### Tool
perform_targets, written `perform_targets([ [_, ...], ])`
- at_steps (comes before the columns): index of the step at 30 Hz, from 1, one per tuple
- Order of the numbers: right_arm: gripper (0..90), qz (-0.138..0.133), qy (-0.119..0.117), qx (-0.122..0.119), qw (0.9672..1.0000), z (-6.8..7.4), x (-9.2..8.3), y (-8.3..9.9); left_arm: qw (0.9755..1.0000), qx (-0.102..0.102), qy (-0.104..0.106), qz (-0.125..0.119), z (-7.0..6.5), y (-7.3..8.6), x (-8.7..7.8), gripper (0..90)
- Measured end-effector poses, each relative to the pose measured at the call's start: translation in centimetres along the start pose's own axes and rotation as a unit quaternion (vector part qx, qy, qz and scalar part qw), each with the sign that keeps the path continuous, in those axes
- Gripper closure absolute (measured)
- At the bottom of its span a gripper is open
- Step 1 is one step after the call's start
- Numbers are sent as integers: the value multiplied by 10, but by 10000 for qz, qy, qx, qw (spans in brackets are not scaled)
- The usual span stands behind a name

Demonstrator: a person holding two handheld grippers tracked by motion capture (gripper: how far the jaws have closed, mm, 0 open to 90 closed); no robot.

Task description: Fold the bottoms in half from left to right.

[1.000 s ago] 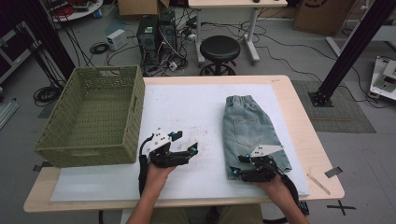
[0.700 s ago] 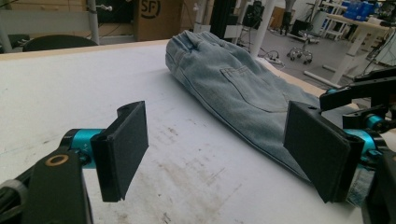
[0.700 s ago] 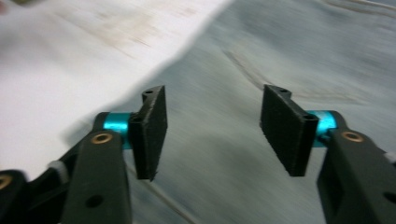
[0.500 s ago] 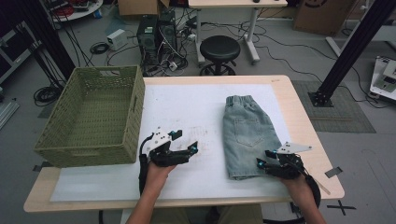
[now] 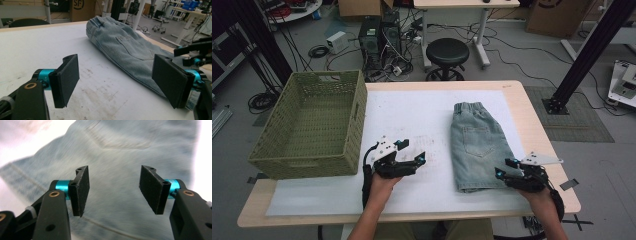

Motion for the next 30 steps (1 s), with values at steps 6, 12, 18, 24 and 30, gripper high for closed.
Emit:
perform_targets([
  [6, 489, 447, 260, 35, 9987, -21, -6, 24, 10000, 0, -8, -5, -1, -2, 1, 223],
  [12, 543, 543, 207, 81, 9983, -25, -7, 33, 10000, 25, -6, 39, -2, -2, 3, 223],
  [18, 588, 784, 75, -150, 9968, -24, -14, 35, 10000, 38, -11, 38, -2, -2, 3, 223],
  [24, 590, -14, -56, 127, 9999, -26, -25, 17, 10000, 23, -28, 6, -1, -3, 3, 223],
  [30, 725, 6, 52, 359, 9993, -30, -21, 16, 10000, 10, -30, 7, 0, -4, 4, 223],
])
Point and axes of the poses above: each handheld gripper's, and its own axes: x roughly forward along the jaws, y roughly out of its underside, z roughly to its left, the point moved 9 cm from there along x, roughly forward along the jaws, and after that the axes turned 11 degrees about -x, right-handed, at the moved point
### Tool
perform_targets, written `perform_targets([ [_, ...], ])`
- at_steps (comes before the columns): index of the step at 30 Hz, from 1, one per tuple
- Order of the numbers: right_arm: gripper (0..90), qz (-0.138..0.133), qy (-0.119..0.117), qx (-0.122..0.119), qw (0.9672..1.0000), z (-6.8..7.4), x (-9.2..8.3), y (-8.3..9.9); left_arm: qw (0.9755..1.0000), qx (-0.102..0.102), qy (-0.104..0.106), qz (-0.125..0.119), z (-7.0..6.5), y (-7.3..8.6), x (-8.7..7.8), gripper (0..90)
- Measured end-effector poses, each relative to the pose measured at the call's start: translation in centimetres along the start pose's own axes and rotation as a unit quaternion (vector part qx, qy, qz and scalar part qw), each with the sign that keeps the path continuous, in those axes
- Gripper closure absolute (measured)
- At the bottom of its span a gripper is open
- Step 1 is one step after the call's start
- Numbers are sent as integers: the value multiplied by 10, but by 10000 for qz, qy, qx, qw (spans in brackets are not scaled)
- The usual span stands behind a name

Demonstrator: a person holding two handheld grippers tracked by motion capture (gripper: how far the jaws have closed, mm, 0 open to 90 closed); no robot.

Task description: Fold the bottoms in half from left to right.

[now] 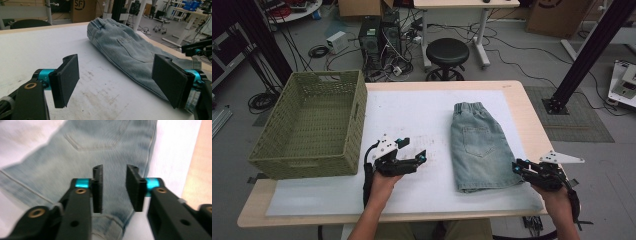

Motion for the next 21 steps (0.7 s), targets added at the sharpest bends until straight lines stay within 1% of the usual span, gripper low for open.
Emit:
perform_targets([
  [1, 731, 49, 0, -26, 10000, 0, 1, 2, 10000, 8, -9, 2, 0, 0, 0, 223],
  [3, 737, 282, -15, -150, 9995, 1, 5, 9, 10000, 1, -13, -1, 0, 0, 0, 223],
  [5, 736, 522, -42, -263, 9983, 2, 8, 17, 10000, 7, -13, -8, 0, 0, 1, 223],
  [6, 734, 595, -38, -346, 9976, 2, 10, 20, 10000, 9, -11, -13, 0, 0, 1, 223],
  [8, 700, 559, -41, -377, 9977, 2, 9, 18, 10000, -4, 3, -44, 1, -1, 0, 223],
  [9, 661, 487, -30, -398, 9980, 2, 8, 16, 9999, -60, 37, -114, 0, -2, 0, 223],
  [10, 622, 331, -40, -355, 9988, 3, 7, 12, 9998, -87, 66, -157, 0, -3, 0, 223],
  [12, 546, 98, -33, -323, 9994, 4, 5, 5, 9997, -100, 75, -202, -1, -5, 0, 223],
  [14, 472, -166, 1, -314, 9994, 5, 5, -3, 9998, -61, 76, -188, -2, -5, 1, 223],
  [15, 415, -299, 55, -301, 9991, 4, 5, -7, 9998, -48, 91, -188, -3, -5, 1, 223],
  [16, 369, -365, 100, -248, 9990, 4, 5, -9, 9997, -57, 106, -204, -4, -6, 1, 223],
  [17, 315, -457, 210, -171, 9986, 2, 6, -13, 9997, -73, 122, -209, -5, -6, 2, 223],
  [19, 250, -567, 312, -69, 9979, -1, 7, -18, 9997, -40, 138, -200, -6, -6, 3, 223],
  [20, 209, -643, 402, -41, 9971, -3, 7, -21, 9998, -14, 137, -173, -6, -6, 3, 223],
  [21, 201, -711, 464, -5, 9964, -4, 7, -24, 9998, -8, 136, -157, -5, -6, 4, 223],
])
Point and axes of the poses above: each handheld gripper's, and its own axes: x roughly forward along the jaws, y roughly out of its underside, z roughly to its left, the point moved 9 cm from there along x, roughly forward along the jaws, and after that the axes turned 11 degrees about -x, right-handed, at the moved point
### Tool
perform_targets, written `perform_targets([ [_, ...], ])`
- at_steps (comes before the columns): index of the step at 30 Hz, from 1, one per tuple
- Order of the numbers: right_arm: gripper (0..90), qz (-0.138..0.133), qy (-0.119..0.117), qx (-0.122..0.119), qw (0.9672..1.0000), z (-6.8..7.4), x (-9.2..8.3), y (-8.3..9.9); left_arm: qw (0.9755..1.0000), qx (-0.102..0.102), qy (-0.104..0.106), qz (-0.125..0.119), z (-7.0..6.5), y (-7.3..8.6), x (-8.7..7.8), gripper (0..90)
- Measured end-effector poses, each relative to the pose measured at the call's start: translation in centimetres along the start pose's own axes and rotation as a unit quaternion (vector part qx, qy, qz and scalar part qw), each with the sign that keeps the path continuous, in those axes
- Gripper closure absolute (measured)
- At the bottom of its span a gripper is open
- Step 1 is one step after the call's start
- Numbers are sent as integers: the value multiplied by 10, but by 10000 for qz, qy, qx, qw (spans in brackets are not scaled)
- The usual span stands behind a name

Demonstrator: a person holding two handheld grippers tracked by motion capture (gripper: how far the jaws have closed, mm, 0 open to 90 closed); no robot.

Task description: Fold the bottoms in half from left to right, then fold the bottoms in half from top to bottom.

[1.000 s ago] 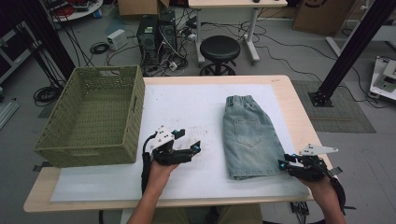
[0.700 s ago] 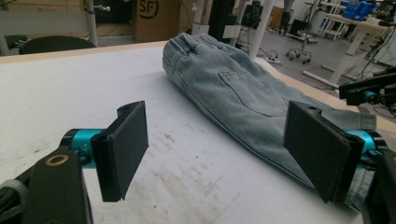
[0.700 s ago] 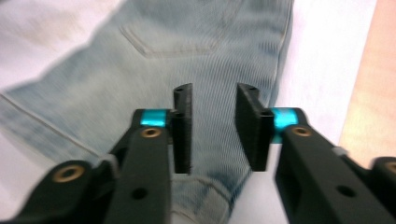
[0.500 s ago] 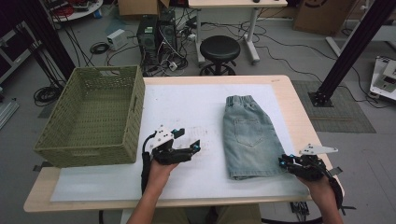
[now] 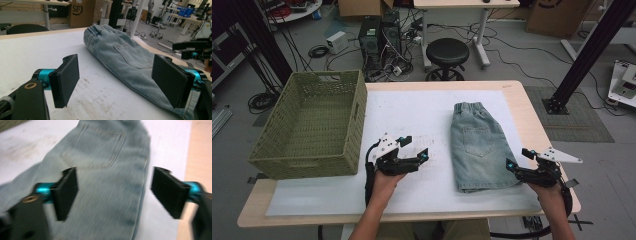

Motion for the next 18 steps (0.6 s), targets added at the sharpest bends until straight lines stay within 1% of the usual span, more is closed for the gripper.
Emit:
perform_targets([
  [3, 201, -168, 52, -6, 9998, -1, 0, -8, 10000, -12, 13, 49, 1, 2, 1, 223],
  [5, 201, -262, 62, -45, 9996, 0, 1, -12, 10000, -16, 11, 36, 1, 3, 0, 223],
  [8, 201, -251, 30, -111, 9996, 3, 2, -13, 10000, -34, -9, -13, 2, 2, -2, 223],
  [11, 202, -183, 6, -92, 9998, 4, 4, -11, 10000, -70, -23, -10, 2, 3, -2, 223],
  [13, 201, -198, 10, -101, 9998, 4, 4, -12, 10000, -44, -31, 15, 3, 2, -2, 223],
  [14, 201, -213, 26, -124, 9997, 3, 4, -13, 10000, -71, -38, 3, 3, 1, -2, 223],
  [16, 202, -209, 20, -117, 9997, 4, 4, -14, 10000, -63, -53, -7, 3, 0, -1, 223],
  [18, 202, -179, 25, -123, 9998, 5, 4, -13, 9999, -122, -21, -22, 2, -1, 0, 223],
])
Point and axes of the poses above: each handheld gripper's, and its own axes: x roughly forward along the jaws, y roughly out of its underside, z roughly to its left, the point moved 9 cm from there along x, roughly forward along the jaws, and after that the axes turned 11 degrees about -x, right-handed, at the moved point
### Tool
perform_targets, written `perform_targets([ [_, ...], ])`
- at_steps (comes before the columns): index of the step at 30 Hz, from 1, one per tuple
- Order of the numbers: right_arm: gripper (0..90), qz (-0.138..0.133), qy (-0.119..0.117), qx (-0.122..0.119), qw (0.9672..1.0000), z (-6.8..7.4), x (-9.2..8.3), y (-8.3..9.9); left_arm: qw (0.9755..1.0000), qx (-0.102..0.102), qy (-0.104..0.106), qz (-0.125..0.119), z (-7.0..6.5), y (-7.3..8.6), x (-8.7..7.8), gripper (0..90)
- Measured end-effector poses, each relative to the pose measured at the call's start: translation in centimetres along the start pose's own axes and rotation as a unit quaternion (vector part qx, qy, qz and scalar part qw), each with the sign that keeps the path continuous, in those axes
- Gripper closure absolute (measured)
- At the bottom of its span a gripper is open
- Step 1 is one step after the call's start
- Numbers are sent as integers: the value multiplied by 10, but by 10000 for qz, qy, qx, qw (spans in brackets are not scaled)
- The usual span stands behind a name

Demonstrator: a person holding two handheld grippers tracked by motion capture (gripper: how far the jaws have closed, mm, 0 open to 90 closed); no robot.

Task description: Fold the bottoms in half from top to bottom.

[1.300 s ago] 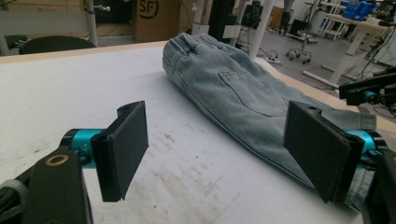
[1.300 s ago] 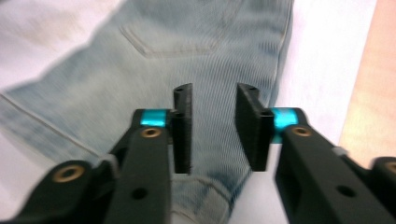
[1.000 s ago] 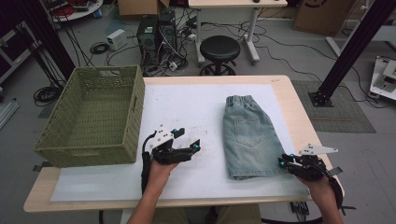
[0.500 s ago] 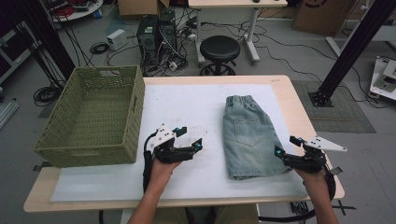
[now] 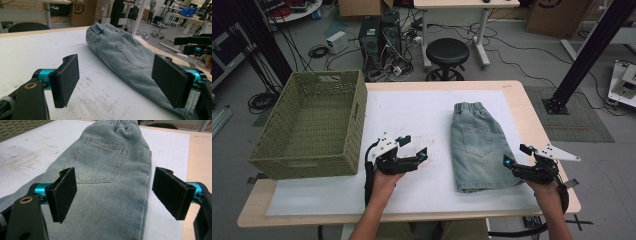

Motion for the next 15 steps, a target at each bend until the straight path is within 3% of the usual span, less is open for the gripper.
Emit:
perform_targets([
  [5, 201, 61, -7, -20, 10000, 1, 2, 2, 10000, -10, 63, -47, -4, -5, 7, 223],
  [12, 207, 123, -27, -55, 9999, 3, 4, 4, 9997, -17, 177, 140, -18, -5, 29, 223],
  [15, 256, 125, -95, -73, 9999, 5, 2, 7, 9995, -51, 240, 223, -26, -3, 41, 223],
])
Point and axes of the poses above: each handheld gripper's, and its own axes: x roughly forward along the jaws, y roughly out of its underside, z roughly to its left, the point moved 9 cm from there along x, roughly forward along the jaws, and after that the axes turned 11 degrees about -x, right-handed, at the moved point
